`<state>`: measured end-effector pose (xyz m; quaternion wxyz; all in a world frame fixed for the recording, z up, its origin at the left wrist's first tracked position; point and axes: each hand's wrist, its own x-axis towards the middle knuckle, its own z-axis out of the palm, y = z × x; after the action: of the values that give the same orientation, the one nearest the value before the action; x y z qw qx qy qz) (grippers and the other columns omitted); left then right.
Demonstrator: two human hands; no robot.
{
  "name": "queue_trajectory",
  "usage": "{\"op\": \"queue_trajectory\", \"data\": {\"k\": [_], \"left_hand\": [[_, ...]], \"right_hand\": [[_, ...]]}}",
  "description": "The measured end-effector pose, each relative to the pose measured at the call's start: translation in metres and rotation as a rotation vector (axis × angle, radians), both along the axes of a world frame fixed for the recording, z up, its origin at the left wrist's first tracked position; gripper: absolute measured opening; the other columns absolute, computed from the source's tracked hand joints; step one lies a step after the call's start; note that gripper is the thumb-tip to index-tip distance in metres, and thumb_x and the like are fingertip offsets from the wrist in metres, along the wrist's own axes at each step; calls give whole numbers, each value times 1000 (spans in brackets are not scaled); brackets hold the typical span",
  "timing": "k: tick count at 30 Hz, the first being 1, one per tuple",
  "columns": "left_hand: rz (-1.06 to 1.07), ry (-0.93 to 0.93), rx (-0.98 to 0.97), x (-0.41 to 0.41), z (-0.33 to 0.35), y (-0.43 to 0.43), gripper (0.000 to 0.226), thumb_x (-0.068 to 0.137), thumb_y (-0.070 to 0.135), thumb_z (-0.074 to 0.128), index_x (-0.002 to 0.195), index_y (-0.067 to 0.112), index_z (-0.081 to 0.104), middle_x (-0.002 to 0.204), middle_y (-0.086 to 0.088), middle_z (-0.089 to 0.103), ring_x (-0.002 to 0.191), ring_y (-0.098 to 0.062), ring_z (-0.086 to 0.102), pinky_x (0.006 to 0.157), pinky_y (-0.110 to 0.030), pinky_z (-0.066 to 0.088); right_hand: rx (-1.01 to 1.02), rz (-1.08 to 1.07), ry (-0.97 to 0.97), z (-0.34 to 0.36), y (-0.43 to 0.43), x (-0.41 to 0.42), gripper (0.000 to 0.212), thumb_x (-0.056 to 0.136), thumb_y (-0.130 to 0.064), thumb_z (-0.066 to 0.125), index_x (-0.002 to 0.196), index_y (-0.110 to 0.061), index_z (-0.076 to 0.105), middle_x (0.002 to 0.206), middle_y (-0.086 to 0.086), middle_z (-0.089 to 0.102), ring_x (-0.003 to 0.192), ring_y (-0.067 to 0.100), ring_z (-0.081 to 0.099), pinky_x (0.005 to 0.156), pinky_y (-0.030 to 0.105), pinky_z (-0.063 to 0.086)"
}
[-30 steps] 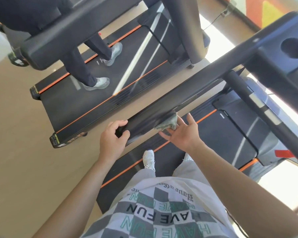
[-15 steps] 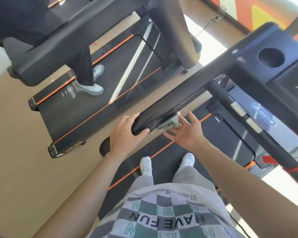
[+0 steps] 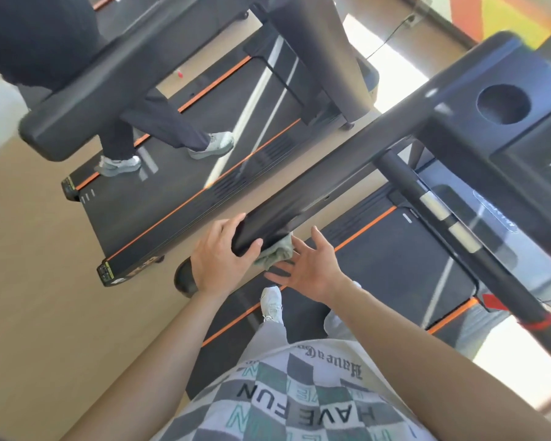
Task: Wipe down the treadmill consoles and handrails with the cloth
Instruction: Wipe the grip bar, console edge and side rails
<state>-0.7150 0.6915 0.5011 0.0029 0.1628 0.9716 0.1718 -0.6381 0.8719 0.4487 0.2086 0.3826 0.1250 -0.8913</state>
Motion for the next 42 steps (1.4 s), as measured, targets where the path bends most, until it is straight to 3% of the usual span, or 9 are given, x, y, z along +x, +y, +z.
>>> {"op": "queue_trajectory", "data": {"k": [7, 11, 20, 27, 32, 36, 39, 42], "left_hand": [[23, 24, -45, 1, -3, 2, 53, 83, 54, 71, 131, 34, 61, 113, 11, 62, 91, -15, 62, 71, -30, 46], [31, 51, -52, 0, -7, 3, 53, 81, 53, 70, 129, 32, 63, 110, 10, 63, 89, -17, 63, 70, -32, 46], [13, 64, -83, -1, -8, 2, 53, 83, 55, 66, 129, 30, 63, 109, 9, 63, 88, -16, 62, 68, -31, 47], [19, 33, -97, 0, -2, 4, 54, 82, 57, 65, 129, 31, 62, 109, 10, 62, 88, -15, 61, 68, -30, 46], [14, -19, -121, -1, 4, 6, 54, 83, 57, 64, 131, 34, 58, 111, 12, 60, 91, -14, 59, 71, -28, 42], [15, -128, -104, -7, 8, 6, 54, 84, 56, 65, 134, 39, 54, 115, 14, 56, 94, -9, 55, 82, -29, 39], [-9, -168, -86, -13, 12, 12, 57, 81, 51, 67, 135, 38, 55, 115, 14, 54, 99, -11, 57, 88, -32, 41], [-62, -171, -55, -19, 19, 35, 63, 81, 46, 70, 141, 38, 53, 118, 16, 52, 106, -12, 54, 88, -29, 37]], "right_hand": [[167, -229, -1, -4, 82, -18, 60, 96, -58, 44, 142, -20, 54, 140, 11, 59, 127, 38, 58, 106, 63, 41], [263, -304, -22, -3, 99, -33, 43, 95, -50, 51, 127, -24, 62, 132, 7, 60, 118, 31, 63, 99, 60, 48], [97, -47, 9, -11, 49, -25, 62, 94, -61, 46, 141, -21, 53, 138, 17, 60, 120, 44, 61, 105, 64, 42], [192, -225, -25, -7, 102, -30, 60, 94, -53, 50, 143, -18, 51, 138, 12, 60, 121, 38, 62, 104, 56, 47], [235, -424, -64, -1, 120, -42, 26, 90, -37, 58, 110, -22, 64, 118, 5, 64, 127, 31, 59, 100, 53, 50], [259, -305, -31, 2, 92, -41, 26, 89, -36, 53, 108, -23, 65, 113, 5, 67, 114, 29, 63, 102, 56, 47], [199, -220, -8, 2, 71, -30, 30, 85, -35, 58, 111, -21, 63, 125, 10, 65, 125, 33, 60, 99, 61, 47], [156, -208, 1, 6, 67, -20, 33, 87, -33, 60, 116, -17, 63, 123, 12, 63, 127, 38, 57, 98, 60, 49]]}}
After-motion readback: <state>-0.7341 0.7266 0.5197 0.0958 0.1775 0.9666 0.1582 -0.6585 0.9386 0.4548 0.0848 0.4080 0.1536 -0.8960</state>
